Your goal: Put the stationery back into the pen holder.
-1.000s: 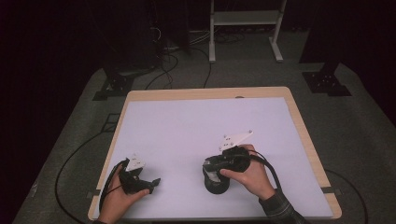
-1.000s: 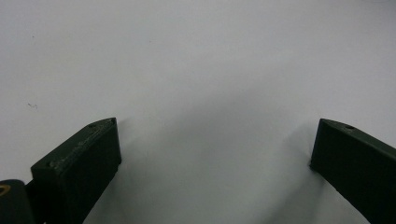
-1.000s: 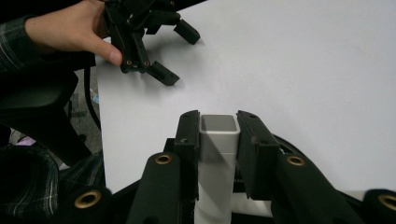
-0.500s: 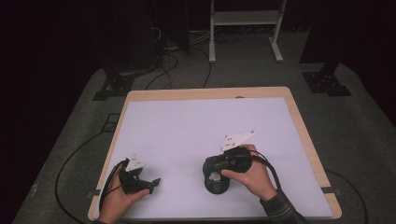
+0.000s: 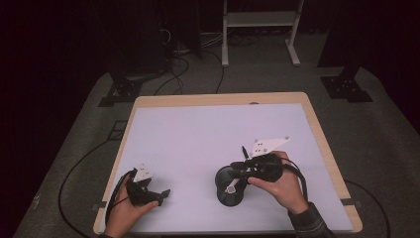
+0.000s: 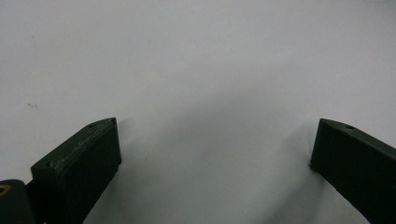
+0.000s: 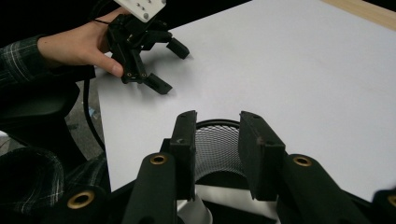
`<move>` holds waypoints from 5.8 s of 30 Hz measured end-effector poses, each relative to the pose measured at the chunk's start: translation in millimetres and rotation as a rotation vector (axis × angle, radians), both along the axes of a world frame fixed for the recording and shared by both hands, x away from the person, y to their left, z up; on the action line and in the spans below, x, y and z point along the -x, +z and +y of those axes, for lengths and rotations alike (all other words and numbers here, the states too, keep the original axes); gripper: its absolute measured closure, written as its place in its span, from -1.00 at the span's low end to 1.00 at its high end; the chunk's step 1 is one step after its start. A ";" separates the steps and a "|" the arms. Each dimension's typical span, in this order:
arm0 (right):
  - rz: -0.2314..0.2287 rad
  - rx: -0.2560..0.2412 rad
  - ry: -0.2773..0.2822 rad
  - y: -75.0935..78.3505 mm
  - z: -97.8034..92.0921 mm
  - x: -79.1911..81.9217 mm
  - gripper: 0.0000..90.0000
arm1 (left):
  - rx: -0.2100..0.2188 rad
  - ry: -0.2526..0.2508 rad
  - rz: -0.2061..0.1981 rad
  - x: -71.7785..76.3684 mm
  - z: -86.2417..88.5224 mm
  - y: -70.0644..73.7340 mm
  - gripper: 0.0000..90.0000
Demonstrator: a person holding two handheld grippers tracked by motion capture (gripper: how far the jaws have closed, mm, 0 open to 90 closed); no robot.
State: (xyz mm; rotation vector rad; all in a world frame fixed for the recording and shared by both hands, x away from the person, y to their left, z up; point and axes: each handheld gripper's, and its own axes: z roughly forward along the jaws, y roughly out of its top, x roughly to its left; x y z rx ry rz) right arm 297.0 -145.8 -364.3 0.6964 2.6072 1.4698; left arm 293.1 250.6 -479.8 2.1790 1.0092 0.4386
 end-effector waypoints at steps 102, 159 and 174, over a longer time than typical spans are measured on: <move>0.283 0.527 -0.365 -80.5 7.3 -145.0 0.67 | 0.002 0.001 -0.004 -0.1 -0.2 -0.4 -0.98; 0.160 0.134 -0.352 -35.6 -55.7 -84.4 0.77 | 0.004 0.004 0.000 -0.3 -0.3 -0.3 -0.98; 0.085 -0.014 -0.334 -5.0 -73.4 -58.5 0.77 | 0.005 0.004 -0.001 -0.3 -0.3 -0.2 -0.99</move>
